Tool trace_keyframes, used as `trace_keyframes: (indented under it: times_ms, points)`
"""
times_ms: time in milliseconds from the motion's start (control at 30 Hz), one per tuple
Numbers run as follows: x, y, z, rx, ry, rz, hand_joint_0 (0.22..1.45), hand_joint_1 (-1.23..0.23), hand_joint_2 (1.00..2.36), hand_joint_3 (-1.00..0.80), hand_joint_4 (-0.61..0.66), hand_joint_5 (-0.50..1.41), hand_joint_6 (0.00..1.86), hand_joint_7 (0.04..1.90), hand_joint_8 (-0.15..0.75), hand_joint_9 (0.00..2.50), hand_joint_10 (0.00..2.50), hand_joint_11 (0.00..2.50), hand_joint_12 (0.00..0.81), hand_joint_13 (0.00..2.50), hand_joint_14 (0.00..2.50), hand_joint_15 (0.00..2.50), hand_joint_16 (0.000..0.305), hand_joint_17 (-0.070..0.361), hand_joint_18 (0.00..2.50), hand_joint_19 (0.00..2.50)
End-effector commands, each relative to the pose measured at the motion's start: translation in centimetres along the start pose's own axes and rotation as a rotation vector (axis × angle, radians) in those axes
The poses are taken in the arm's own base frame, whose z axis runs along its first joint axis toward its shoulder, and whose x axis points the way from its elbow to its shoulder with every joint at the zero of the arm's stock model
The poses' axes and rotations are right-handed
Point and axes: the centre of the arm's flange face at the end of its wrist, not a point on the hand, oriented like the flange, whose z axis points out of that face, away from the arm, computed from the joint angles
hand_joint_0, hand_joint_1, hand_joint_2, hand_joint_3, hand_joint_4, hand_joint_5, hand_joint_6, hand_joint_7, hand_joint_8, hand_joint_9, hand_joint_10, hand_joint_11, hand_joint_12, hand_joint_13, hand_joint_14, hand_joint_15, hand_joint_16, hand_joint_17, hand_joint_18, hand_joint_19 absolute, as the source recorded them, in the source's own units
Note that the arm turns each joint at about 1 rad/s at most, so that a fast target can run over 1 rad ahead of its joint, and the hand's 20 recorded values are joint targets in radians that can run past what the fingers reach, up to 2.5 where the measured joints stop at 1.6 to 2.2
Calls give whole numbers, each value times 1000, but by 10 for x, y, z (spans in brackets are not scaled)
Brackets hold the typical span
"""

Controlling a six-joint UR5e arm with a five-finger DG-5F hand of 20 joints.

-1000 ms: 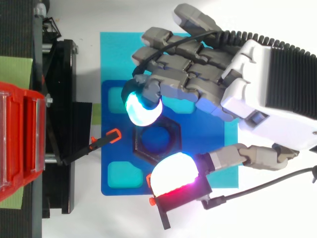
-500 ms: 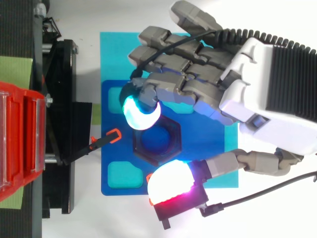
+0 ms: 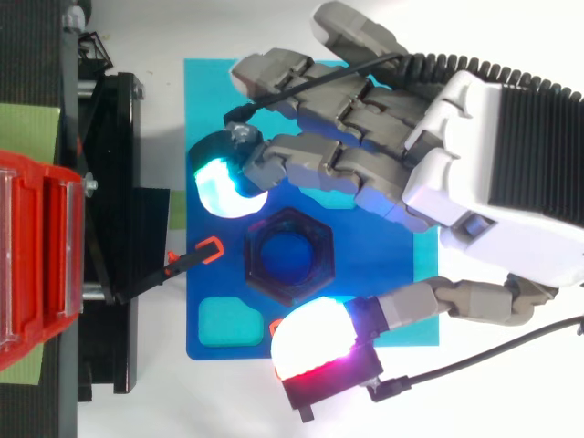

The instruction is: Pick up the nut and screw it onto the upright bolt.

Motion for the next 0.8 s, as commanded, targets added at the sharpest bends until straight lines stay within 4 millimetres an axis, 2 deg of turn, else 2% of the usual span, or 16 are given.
trace_keyframes:
  times_ms: [0,333,767]
  points:
    - [2,4,0,-11,-3,3,446,-321,1000,-500,130,-224,501,661,211,0,0,0,341,0,0,0,48,108,0,0]
    - [2,7,1,-29,-4,-24,546,-643,1000,-500,101,-257,502,753,170,0,0,0,296,0,0,0,40,90,0,0]
    - [2,2,-1,-21,17,-37,526,-779,1000,-500,155,-251,503,908,198,0,0,0,309,0,0,0,42,94,0,0]
